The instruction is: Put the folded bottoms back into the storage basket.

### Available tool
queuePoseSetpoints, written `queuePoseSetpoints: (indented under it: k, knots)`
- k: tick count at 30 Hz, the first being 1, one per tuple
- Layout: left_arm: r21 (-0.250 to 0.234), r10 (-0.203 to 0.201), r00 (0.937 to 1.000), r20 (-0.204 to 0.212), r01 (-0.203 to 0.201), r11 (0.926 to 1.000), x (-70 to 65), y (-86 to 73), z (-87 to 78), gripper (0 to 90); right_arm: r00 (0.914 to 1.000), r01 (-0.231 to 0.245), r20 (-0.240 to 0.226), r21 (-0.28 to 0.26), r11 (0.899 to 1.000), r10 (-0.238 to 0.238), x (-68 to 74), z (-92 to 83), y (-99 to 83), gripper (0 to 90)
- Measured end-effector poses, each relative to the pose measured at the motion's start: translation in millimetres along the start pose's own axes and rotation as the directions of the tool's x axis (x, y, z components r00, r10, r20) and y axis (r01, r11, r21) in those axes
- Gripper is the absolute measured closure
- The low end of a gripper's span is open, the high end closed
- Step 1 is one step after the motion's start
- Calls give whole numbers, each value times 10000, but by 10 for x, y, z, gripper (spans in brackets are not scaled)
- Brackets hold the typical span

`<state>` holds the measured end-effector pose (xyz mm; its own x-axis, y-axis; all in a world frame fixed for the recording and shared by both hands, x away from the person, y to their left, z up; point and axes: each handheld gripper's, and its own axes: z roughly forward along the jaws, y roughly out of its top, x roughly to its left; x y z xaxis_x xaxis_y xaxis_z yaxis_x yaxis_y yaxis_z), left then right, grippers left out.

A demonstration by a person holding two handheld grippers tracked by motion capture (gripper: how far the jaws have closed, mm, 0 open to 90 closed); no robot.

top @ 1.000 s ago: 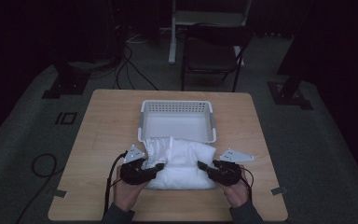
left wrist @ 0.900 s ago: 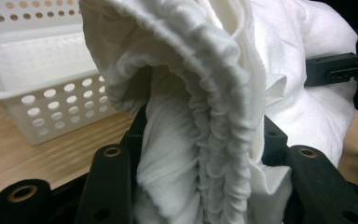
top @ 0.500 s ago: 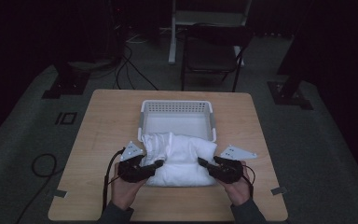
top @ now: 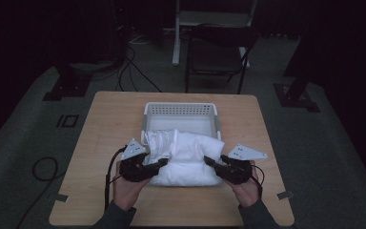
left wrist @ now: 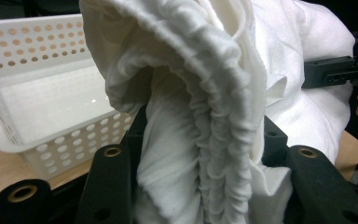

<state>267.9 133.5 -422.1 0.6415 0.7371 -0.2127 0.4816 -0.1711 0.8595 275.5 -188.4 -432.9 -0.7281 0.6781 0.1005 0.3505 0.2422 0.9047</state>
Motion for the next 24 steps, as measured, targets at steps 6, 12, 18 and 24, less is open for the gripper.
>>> queuePoseSetpoints:
  k: [6, 12, 18, 24]
  knots:
    - [-119, 77, 10000, 20, -76, 9999, -3, 80, -20, 534, 10000, 83, -5, -85, 9999, -83, -11, -33, 74, 709]
    - [-232, 177, 9998, 81, -175, 9996, 13, 175, -41, 534, 9996, 283, 78, -234, 9993, -282, -17, -67, 174, 710]
    - [-506, 302, 9995, 40, -300, 9983, 15, 286, -86, 534, 9986, 495, 182, -452, 9978, -487, -19, -97, 308, 709]
    - [-682, 410, 9991, -99, -416, 9968, 28, 402, -113, 534, 9980, 607, 212, -567, 9965, -596, -48, -89, 427, 709]
